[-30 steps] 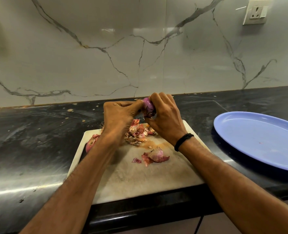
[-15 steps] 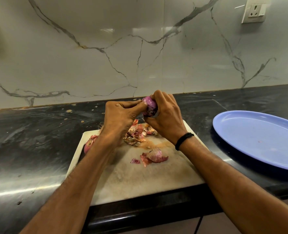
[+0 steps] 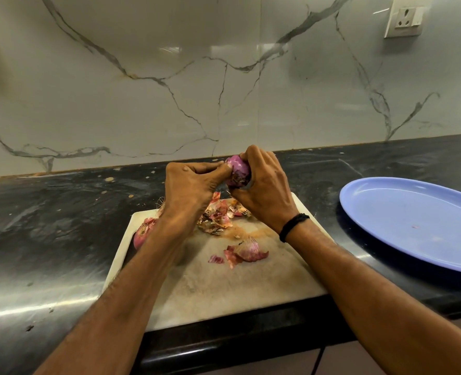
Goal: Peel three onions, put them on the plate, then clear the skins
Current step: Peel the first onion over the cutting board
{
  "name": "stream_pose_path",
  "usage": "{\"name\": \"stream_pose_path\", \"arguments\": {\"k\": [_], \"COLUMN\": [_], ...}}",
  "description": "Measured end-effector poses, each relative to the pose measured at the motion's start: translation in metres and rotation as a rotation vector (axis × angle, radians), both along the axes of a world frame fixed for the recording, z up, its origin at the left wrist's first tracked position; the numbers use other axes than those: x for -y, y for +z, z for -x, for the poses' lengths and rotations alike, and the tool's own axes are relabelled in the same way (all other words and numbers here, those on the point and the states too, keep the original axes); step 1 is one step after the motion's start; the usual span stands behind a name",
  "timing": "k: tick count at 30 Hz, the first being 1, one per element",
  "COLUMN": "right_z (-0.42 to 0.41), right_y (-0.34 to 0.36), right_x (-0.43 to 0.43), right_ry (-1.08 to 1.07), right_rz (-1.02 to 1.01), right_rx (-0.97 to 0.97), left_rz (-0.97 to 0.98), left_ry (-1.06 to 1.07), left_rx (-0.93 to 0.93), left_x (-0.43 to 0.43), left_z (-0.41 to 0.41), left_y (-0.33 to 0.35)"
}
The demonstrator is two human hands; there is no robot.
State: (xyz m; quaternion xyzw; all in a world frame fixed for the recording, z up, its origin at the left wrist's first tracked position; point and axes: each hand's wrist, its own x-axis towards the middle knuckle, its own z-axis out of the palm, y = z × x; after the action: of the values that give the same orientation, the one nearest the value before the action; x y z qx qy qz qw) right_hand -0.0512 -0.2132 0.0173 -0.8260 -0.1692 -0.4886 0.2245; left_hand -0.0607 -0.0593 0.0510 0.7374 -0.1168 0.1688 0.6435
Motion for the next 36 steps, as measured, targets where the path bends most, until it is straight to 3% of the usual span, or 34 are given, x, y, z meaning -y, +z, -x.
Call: {"name": "stream_pose_path", "arguments": {"k": [12,21,30,36], "right_z": [-0.0001,0.0003,0.0021,0.0029], "right_y": [0.0000,0.0015,0.0047,0.0041], "right_x": [0.0004,-0.0048,-0.0078,-0.0084], "right_ry": [0.013,0.044,0.200,0.180], "right_rz": [-0.015,-0.167,-0.308,-0.220], "right_rx": [-0.003,-0.032,-0.226,-0.229], "left_rz": [0.040,0.140,-0.002,-0.081], "left_ry": [0.003,-0.025,0.039,0.149], "left_rx": [0.001,0.019,0.135,0.247], "left_x": [0.0017,0.0027,-0.0005,-0.0023], "left_z": [-0.0004,-0.0002,-0.0012,0.0006], "left_y": [-0.0005,0.0006,-0.0002,0.0027]}}
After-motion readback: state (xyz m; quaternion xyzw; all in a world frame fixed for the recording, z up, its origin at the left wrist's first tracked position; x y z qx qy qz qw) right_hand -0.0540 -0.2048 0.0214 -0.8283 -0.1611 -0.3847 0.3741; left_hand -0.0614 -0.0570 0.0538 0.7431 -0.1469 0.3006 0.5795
